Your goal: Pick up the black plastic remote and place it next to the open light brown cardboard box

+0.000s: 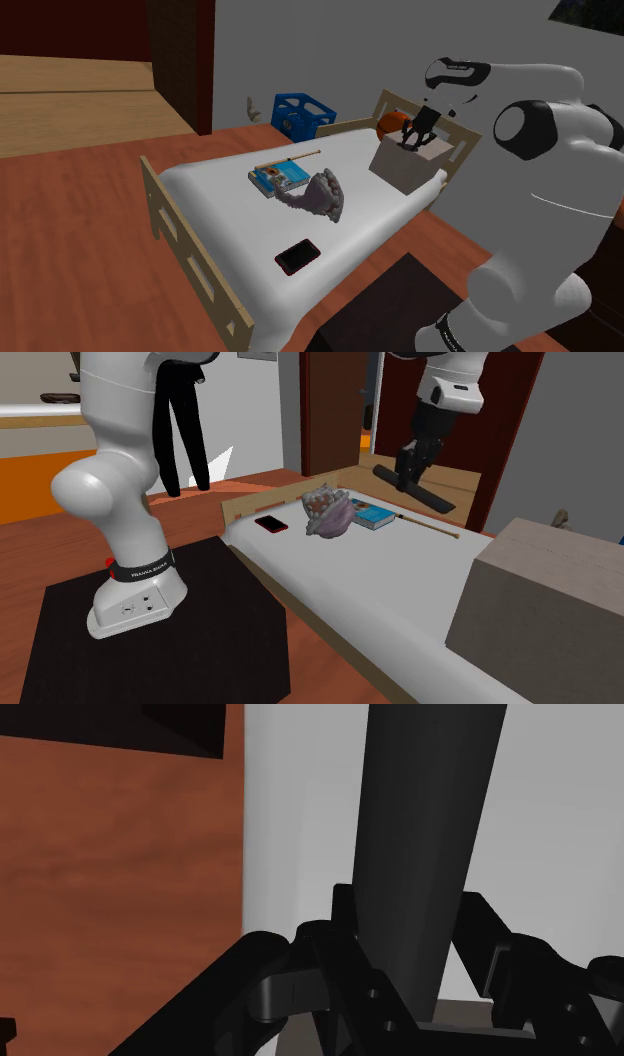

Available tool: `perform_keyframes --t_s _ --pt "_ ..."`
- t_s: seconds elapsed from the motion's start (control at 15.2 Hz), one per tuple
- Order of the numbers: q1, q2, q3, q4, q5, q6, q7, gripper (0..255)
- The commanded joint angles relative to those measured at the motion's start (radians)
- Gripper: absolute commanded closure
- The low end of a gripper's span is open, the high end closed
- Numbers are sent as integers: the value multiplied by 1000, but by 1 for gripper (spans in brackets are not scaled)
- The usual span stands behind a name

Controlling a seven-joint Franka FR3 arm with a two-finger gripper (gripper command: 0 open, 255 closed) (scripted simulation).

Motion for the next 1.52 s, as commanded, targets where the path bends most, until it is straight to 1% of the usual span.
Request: perform_keyframes --t_s 0.0,0.2,0.33,0.4,0.46,0.53,0.59,0.79,1.06,1.45 --pt "-29 71 -6 107 12 -42 -22 255" --pt "-88 213 -8 329 35 -130 -48 255" --pt "-138 338 -3 535 53 -214 -53 255" --pt "-172 426 5 687 64 -276 -48 255" --pt "-217 556 23 921 75 -374 -26 255" --pt "-204 515 18 833 69 -329 -39 255" --pt "-196 493 15 779 67 -299 -47 255" --pt "-179 455 9 669 63 -231 -63 255" --pt "-165 429 4 570 61 -160 -79 255" --pt "-151 416 2 465 61 -72 -98 255"
